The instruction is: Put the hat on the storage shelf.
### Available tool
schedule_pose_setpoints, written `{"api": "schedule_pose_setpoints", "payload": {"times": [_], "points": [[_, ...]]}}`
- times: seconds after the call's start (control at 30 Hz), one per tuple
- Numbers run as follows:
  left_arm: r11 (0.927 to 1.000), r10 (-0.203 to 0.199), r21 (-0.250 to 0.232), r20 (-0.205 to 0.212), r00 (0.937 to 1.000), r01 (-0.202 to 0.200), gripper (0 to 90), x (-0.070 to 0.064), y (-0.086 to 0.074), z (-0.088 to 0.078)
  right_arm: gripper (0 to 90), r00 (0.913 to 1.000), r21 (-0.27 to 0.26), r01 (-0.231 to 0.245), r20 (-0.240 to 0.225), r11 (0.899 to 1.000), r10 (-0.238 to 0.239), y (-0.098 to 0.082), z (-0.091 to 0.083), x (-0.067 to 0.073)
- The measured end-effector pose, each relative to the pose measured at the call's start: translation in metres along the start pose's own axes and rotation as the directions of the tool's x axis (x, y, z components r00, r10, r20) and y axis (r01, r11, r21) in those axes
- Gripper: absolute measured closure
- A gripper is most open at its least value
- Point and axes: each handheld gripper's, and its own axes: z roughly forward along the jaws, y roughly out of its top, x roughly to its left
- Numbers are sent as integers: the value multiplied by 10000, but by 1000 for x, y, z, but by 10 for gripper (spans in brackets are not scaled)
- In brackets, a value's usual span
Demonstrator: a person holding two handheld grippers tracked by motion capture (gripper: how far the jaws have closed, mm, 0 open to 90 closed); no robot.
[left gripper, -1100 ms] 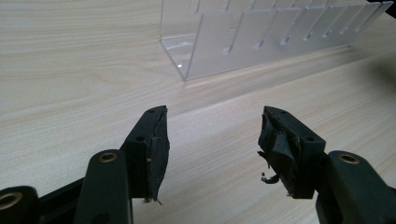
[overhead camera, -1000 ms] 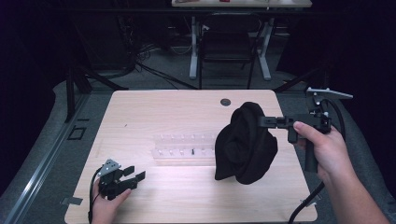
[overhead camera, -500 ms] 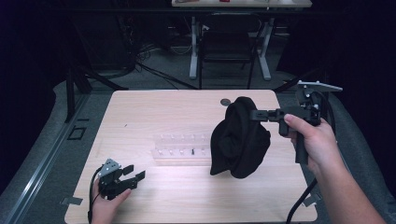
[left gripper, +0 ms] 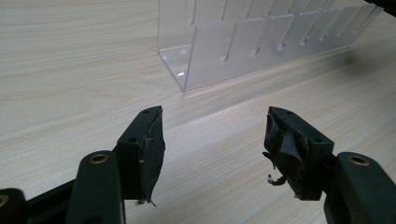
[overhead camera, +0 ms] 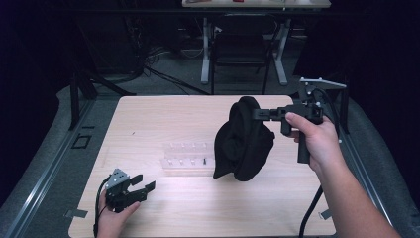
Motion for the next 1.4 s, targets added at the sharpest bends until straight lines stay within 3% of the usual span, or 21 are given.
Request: {"api": "schedule_pose_setpoints", "payload": {"times": [0.27,0.53,0.63,1.03,1.4], "points": [[9999,-140,67,-7,9999,140,345,3,0,-1,886,9999,20,32,123,10000,-32,6,12,-2],[9999,10,167,69,10000,-11,361,2,0,0,886,9999,-31,-13,148,10000,13,13,26,-5],[9997,23,248,224,9997,-28,405,2,0,-2,886,9999,13,-25,146,10000,24,14,31,-6],[9997,91,228,202,9998,-95,421,1,0,-1,885,10000,18,-60,50,10000,60,20,43,-11],[9991,298,278,248,9992,-305,435,-2,1,-1,886,9995,56,10,330,10000,-12,25,55,-13]]}}
